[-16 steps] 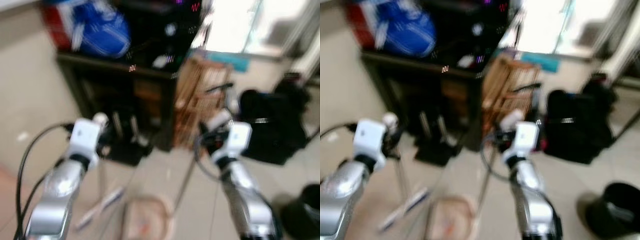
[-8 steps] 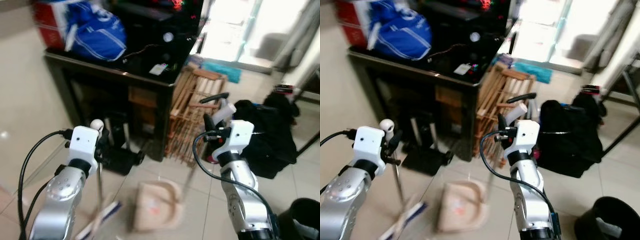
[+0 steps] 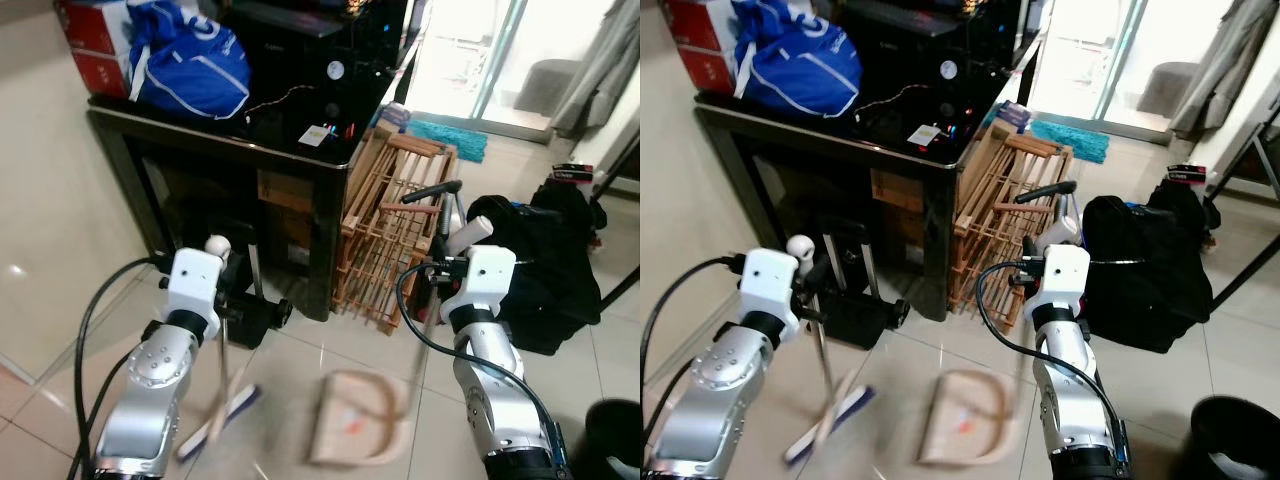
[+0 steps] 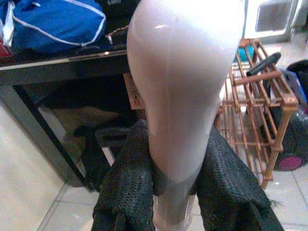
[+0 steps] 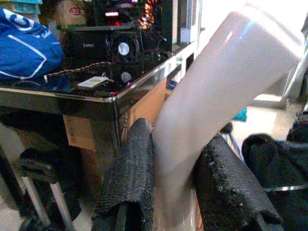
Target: Sweep floor
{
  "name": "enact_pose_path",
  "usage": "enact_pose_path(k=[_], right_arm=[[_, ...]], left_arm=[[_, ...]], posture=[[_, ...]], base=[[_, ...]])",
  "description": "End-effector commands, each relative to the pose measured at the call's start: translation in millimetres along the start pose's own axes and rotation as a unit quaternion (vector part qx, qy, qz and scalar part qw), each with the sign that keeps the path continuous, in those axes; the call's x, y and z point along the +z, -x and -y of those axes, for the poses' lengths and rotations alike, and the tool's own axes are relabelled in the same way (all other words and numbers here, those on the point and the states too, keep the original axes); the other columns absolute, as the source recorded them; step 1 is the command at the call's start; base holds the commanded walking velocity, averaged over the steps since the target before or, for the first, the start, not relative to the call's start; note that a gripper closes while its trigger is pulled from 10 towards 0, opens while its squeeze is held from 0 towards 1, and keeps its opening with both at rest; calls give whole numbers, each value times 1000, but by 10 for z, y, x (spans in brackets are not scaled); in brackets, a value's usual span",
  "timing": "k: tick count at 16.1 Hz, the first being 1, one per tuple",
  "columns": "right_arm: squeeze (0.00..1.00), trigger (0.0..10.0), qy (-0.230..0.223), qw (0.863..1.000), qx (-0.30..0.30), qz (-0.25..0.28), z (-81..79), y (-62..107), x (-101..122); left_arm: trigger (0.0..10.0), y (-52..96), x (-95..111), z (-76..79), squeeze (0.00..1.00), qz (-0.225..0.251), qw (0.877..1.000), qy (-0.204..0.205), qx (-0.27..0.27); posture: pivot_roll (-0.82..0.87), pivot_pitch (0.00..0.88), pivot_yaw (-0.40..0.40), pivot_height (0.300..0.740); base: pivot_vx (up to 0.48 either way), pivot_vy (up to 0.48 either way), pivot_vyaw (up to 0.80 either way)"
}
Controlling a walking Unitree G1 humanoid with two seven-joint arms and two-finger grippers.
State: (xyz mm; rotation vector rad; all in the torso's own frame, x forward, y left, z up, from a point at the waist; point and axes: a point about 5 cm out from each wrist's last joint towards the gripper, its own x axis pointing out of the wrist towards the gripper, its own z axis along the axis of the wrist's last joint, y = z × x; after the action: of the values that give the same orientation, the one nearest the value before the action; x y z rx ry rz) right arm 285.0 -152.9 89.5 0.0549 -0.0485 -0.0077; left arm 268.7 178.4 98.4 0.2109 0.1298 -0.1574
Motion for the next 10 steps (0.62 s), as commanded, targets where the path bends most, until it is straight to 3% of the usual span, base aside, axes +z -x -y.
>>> enact_pose_path(k=[1, 5, 10], right_arm=[[0, 10000, 15, 1000, -11, 5, 49, -14, 7], [0, 10000, 52, 998, -30, 10, 146, 15, -16], [0, 10000, 33, 997, -63, 1, 241, 61, -91]], left_arm=[[10000, -50, 52, 8, 0, 19, 1000, -4, 1], [10000, -40, -13, 19, 0, 24, 1000, -5, -1], [10000, -37, -34, 5, 0, 27, 1000, -9, -5]], posture=[[54, 0, -1, 740], [56, 0, 0, 740], [53, 0, 12, 740]], base=[[0, 0, 0], [0, 0, 0], [0, 0, 0]])
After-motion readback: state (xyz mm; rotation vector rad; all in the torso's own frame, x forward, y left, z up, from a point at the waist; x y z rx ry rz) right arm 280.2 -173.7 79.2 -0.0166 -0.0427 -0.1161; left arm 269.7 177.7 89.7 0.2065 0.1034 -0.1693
